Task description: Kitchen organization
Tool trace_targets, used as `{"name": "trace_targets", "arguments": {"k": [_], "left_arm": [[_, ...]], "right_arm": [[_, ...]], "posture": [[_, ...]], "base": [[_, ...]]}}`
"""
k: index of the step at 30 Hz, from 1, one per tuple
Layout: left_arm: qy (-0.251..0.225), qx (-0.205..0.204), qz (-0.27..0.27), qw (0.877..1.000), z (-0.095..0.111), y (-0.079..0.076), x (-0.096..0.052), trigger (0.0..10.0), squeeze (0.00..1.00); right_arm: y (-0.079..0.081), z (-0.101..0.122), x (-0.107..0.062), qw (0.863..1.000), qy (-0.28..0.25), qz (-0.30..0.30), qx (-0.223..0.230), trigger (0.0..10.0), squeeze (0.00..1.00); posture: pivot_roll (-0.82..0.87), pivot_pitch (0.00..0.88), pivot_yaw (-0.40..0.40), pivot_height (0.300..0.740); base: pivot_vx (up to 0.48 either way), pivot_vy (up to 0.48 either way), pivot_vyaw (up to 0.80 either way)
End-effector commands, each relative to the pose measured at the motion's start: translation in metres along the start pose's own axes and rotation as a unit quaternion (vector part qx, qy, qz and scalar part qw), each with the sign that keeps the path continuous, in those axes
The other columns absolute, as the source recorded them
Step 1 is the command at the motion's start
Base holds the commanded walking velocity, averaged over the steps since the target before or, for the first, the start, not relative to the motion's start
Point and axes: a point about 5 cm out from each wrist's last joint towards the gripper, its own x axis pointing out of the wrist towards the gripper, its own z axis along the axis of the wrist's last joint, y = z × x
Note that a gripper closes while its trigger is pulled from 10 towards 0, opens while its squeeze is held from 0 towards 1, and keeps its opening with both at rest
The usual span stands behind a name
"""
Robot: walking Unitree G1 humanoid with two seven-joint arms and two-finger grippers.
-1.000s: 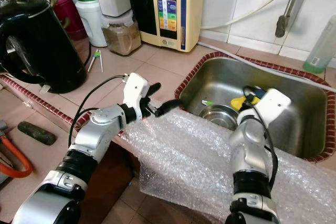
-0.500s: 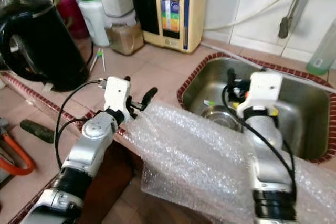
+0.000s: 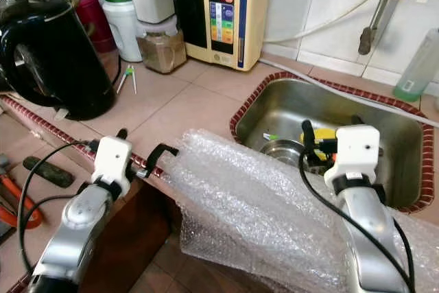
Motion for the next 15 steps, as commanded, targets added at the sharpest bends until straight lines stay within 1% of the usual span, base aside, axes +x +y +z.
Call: {"name": "trace_targets", "arguments": {"k": [1,2,4,6,8,10,11,12,13,14,15], "left_arm": [[-0.016,0.022,0.0,1.0,0.005,0.002,-0.006,10.0,0.0],[-0.019,0.027,-0.001,0.999,0.005,0.002,-0.007,10.0,0.0],[-0.018,0.037,0.003,0.999,0.003,0.004,-0.009,10.0,0.0],[-0.009,0.022,0.008,1.0,0.002,0.008,-0.011,10.0,0.0],[-0.007,0.006,0.008,1.0,0.002,0.011,-0.013,10.0,0.0],[-0.007,0.003,0.007,1.0,0.003,0.011,-0.014,10.0,0.0],[-0.009,0.006,0.004,1.0,0.005,0.011,-0.014,10.0,0.0],[-0.02,0.016,0.005,1.0,0.013,0.008,-0.01,10.0,0.0],[-0.02,0.016,0.005,1.0,0.013,0.008,-0.01,10.0,0.0],[-0.026,0.016,0.008,1.0,0.018,0.007,-0.007,10.0,0.0],[-0.03,0.006,0.01,0.999,0.024,0.006,-0.003,10.0,0.0]], "right_arm": [[-0.001,0.007,-0.005,1.0,-0.015,-0.009,-0.018,10.0,1.0],[0.0,0.007,-0.006,1.0,-0.016,-0.007,-0.025,10.0,1.0],[0.001,0.008,-0.009,1.0,-0.015,-0.013,-0.02,10.0,1.0],[0.002,0.009,-0.011,0.999,-0.017,-0.015,-0.027,10.0,1.0],[0.002,0.008,-0.013,0.999,-0.011,-0.026,-0.017,10.0,1.0],[0.003,0.007,-0.014,0.999,-0.006,-0.032,-0.011,10.0,1.0],[0.004,0.007,-0.014,0.999,-0.003,-0.037,-0.003,10.0,1.0],[0.008,0.008,-0.013,0.999,-0.003,-0.039,0.007,10.0,0.8],[0.008,0.008,-0.013,0.999,-0.003,-0.039,0.007,10.0,0.8],[0.01,0.008,-0.013,0.999,-0.003,-0.039,0.008,10.0,0.45],[0.011,0.008,-0.013,0.999,-0.003,-0.042,0.011,10.0,0.12]], "posture": [[-0.09,0.0,0.043,0.74],[-0.09,0.0,0.043,0.74],[-0.08,0.0,0.037,0.74],[-0.08,0.0,0.035,0.74],[-0.08,0.0,0.029,0.74],[-0.07,0.0,0.028,0.74],[-0.07,0.0,0.029,0.74],[-0.07,0.0,0.032,0.74],[-0.07,0.0,0.032,0.74],[-0.07,0.0,0.033,0.74],[-0.07,0.0,0.034,0.74]], "base": [[0.0,0.0,0.0],[0.0,0.0,0.0],[0.0,0.0,0.0],[0.0,0.0,0.0],[0.0,0.0,0.0],[0.0,0.0,0.0],[0.0,0.0,-0.42],[0.0,0.0,-0.8],[0.0,0.0,-0.8],[0.0,0.0,-0.8],[0.0,0.0,-0.8]]}}
